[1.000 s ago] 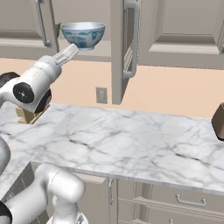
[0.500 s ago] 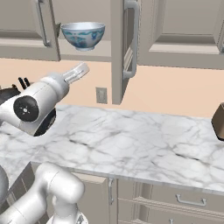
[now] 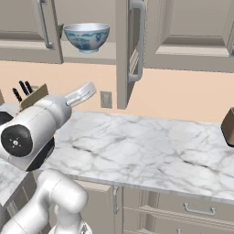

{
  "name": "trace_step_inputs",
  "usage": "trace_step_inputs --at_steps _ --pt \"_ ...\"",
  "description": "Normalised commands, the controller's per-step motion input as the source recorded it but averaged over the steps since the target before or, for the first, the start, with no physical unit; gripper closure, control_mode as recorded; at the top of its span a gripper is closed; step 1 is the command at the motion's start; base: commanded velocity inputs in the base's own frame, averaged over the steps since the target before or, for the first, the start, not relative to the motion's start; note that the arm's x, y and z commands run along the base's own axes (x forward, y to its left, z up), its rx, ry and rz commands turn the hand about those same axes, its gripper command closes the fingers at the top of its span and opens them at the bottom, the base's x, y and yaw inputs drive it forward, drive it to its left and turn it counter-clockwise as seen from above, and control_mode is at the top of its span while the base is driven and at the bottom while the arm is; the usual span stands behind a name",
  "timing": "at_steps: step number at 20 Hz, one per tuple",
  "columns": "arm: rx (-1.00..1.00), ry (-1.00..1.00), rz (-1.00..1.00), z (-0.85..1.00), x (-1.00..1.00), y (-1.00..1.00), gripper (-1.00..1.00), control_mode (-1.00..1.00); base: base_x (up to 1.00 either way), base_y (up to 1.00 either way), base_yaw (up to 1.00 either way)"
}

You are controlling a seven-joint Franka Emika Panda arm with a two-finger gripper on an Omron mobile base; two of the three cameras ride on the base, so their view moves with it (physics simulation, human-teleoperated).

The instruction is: Open the cabinet. Pick the bowls from the counter and place them in the cabinet. Then close the cabinet.

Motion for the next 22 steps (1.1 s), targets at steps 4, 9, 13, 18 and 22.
trace_step_inputs --at_steps 4,9,13,18,22 --pt "0.24 0.0 -0.11 0.0 -0.58 0.0 -1.0 -1.0 0.0 0.0 0.0" --pt "0.22 0.0 -0.13 0.0 -0.7 0.03 -1.0 -1.0 0.0 0.0 0.0" --pt "0.14 0.0 -0.15 0.0 -0.71 0.0 -1.0 -1.0 0.0 0.0 0.0" --pt "0.15 -0.01 -0.13 0.06 -0.57 -0.13 -1.0 -1.0 0.0 0.0 0.0" --pt "0.23 -0.01 -0.01 0.0 -0.04 -0.53 -1.0 -1.0 0.0 0.0 0.0"
